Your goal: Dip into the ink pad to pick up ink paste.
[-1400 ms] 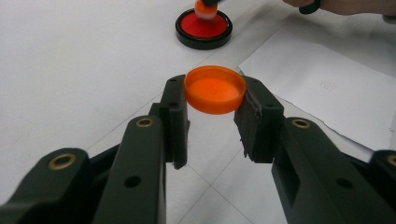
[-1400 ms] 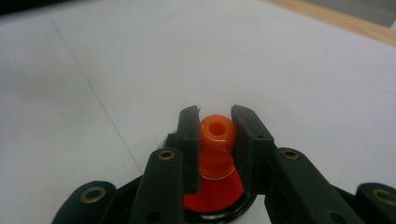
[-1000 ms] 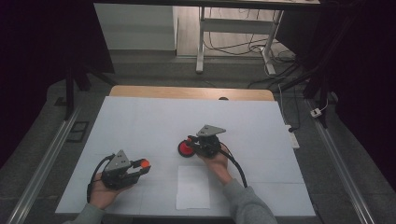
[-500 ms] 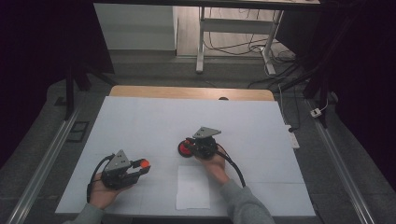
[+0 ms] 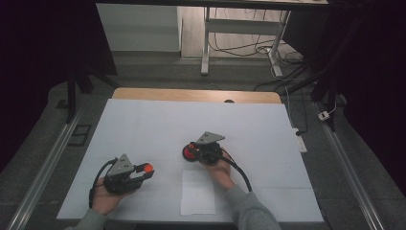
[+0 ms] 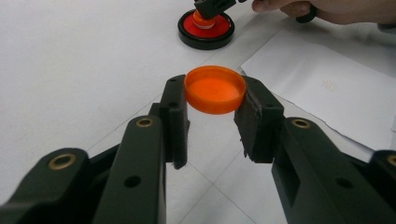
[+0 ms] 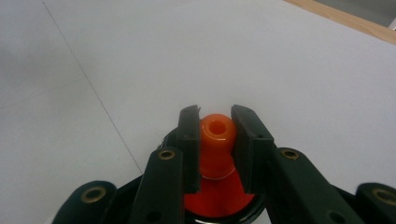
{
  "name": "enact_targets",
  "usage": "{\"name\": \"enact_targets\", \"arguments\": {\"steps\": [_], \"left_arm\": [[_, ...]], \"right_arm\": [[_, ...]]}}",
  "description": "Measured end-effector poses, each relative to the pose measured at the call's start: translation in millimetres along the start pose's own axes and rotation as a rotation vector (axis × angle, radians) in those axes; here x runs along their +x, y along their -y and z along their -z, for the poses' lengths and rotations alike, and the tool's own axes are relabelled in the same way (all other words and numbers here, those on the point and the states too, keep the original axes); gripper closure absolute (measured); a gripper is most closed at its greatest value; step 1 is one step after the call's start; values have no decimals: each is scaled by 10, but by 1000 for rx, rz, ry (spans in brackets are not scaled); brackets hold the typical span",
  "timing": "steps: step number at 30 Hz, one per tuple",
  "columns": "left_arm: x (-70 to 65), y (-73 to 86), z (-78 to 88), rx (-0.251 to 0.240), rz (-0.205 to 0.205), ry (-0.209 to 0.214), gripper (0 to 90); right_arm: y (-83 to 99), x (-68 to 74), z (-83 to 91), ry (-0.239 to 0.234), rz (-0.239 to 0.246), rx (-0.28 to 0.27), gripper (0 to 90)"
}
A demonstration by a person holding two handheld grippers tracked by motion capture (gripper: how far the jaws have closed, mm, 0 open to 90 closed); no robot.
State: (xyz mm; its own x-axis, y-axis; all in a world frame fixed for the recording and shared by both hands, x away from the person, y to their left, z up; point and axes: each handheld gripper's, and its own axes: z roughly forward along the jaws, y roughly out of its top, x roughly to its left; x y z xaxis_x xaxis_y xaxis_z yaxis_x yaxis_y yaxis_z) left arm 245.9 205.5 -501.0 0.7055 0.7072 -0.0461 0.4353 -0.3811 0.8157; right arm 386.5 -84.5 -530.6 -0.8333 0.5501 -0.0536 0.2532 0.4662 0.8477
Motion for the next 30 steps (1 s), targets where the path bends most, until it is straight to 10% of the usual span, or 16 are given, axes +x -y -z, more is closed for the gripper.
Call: {"name": "enact_targets", "arguments": {"steps": [30], "left_arm": [[-18, -4, -7, 3, -5, -2, 650]], "right_arm": [[-9, -1, -4, 2, -1, 12, 728]]}}
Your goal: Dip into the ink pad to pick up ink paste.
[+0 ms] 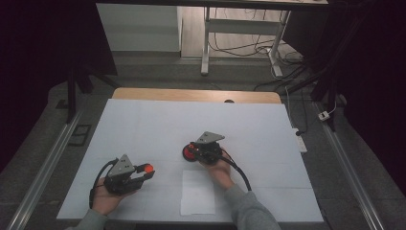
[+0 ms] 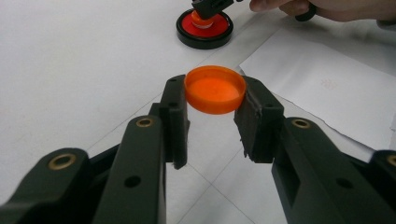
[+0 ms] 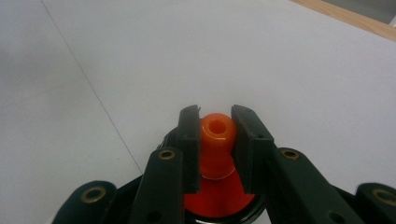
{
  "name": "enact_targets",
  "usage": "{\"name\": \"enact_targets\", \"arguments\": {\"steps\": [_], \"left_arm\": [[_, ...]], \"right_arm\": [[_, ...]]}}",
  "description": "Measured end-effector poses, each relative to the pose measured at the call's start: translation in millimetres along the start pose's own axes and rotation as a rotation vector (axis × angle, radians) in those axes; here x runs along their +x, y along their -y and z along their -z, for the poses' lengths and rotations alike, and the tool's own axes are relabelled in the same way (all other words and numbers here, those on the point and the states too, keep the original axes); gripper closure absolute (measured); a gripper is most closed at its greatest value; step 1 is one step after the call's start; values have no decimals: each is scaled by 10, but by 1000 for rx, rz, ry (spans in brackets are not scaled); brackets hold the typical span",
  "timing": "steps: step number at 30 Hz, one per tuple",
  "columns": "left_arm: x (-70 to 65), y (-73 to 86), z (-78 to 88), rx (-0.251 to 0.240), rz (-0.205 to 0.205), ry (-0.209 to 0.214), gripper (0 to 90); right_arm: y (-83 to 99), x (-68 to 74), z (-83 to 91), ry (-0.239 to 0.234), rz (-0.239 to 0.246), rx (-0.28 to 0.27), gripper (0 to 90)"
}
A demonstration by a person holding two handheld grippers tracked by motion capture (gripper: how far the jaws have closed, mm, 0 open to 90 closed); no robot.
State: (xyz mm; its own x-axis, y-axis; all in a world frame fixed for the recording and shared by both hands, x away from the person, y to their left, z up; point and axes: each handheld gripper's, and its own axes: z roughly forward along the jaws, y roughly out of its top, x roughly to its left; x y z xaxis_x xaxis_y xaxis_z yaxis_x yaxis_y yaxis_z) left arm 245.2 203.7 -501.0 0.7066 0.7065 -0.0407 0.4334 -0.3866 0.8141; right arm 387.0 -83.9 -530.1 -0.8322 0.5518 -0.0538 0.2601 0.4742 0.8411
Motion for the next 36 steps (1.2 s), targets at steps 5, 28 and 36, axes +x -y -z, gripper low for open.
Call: {"name": "enact_targets", "arguments": {"steps": [5, 28, 36], "left_arm": [[3, -1, -3, 1, 0, 1, 650], [21, 7, -6, 3, 3, -3, 649], [22, 8, -12, 5, 4, -3, 649]], "right_arm": [[-5, 3, -1, 4, -6, 3, 728], [-85, -125, 285, -33, -92, -87, 725], [-86, -134, 407, -39, -95, -106, 725]]}}
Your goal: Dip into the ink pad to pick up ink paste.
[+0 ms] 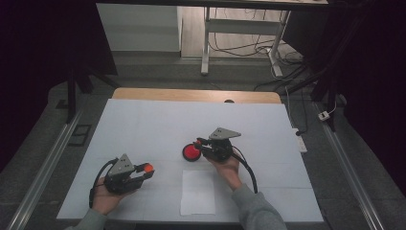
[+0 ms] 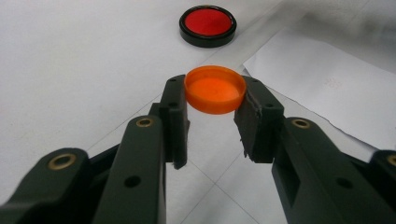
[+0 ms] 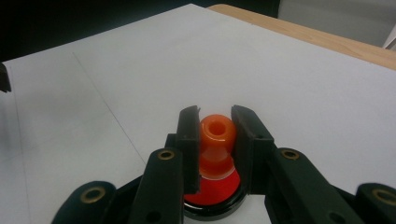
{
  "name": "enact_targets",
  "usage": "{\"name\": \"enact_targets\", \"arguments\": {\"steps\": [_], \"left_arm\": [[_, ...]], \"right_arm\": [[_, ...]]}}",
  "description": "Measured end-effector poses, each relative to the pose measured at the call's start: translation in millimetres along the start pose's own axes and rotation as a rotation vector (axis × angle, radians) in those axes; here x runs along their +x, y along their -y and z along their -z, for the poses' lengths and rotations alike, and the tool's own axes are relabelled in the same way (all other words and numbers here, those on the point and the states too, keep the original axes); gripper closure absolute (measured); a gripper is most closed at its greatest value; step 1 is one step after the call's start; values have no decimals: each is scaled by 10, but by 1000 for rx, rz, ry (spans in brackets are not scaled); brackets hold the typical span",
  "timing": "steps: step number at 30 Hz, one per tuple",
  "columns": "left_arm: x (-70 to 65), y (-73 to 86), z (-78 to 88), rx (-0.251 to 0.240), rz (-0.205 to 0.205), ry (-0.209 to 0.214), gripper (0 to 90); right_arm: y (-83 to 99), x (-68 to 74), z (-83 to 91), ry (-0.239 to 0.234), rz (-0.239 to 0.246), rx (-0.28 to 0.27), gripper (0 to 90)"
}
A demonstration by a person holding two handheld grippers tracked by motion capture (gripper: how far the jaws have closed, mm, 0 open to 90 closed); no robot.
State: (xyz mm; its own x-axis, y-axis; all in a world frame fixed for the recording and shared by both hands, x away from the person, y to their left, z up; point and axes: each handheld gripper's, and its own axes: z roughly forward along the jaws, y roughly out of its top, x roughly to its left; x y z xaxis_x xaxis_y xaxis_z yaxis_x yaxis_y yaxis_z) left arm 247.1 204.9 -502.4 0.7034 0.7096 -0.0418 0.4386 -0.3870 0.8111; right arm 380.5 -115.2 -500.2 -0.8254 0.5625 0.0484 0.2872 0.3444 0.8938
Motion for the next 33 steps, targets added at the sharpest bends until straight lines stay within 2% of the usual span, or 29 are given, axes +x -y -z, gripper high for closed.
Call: {"name": "enact_targets", "arguments": {"steps": [21, 33], "left_arm": [[5, 4, 0, 0, 3, -2, 649], [10, 6, 6, -1, 4, -5, 649]], "right_arm": [[1, 56, 247, -31, -1, -46, 725], [36, 81, 392, -44, 10, -48, 724]]}}
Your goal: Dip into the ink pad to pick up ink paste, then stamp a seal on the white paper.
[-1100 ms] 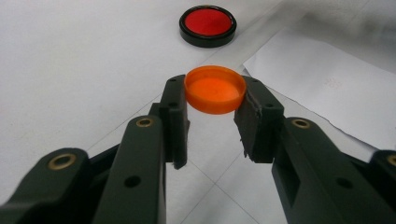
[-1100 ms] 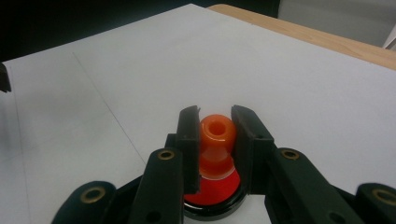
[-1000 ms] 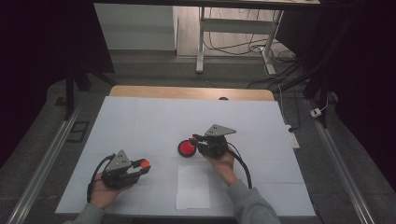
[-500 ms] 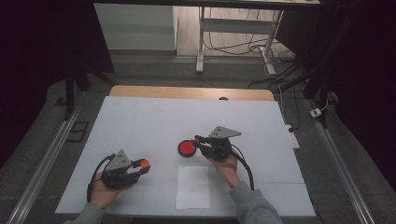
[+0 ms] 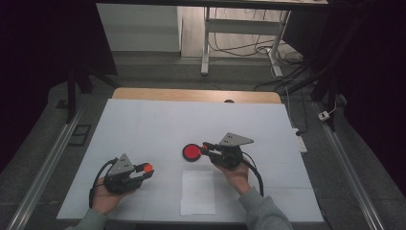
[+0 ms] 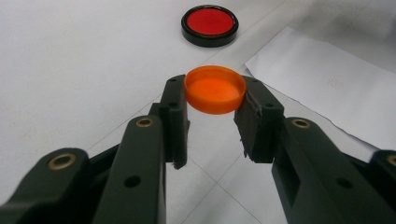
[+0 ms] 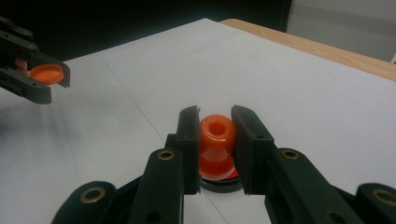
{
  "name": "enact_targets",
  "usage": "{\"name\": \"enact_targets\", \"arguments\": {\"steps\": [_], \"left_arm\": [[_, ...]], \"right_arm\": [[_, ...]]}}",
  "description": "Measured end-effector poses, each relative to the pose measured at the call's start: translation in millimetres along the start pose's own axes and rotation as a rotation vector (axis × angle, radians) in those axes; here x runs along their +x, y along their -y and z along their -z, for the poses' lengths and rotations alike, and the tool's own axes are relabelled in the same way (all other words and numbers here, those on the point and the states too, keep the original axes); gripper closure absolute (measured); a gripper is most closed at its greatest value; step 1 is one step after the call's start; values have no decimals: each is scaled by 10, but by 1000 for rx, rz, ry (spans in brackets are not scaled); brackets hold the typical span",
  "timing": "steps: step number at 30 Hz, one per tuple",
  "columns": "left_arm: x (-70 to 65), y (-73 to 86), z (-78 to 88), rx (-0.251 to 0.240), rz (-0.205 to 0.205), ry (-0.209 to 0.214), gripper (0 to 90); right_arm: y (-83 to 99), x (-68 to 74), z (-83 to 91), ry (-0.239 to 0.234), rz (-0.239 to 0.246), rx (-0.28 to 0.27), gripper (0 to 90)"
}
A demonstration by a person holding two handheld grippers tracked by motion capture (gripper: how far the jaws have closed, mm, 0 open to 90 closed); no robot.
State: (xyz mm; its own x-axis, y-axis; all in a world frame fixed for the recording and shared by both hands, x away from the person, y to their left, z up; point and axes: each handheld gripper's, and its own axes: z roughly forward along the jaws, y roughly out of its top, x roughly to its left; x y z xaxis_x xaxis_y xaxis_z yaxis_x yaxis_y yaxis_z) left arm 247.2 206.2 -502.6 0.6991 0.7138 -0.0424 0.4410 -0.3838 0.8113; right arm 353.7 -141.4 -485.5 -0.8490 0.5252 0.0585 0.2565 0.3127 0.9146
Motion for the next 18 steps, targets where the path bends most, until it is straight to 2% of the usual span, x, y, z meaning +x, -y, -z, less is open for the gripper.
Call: {"name": "enact_targets", "arguments": {"steps": [18], "left_arm": [[2, -1, 1, -2, -1, -1, 649]], "right_arm": [[41, 42, 79, -8, 6, 8, 725]]}}
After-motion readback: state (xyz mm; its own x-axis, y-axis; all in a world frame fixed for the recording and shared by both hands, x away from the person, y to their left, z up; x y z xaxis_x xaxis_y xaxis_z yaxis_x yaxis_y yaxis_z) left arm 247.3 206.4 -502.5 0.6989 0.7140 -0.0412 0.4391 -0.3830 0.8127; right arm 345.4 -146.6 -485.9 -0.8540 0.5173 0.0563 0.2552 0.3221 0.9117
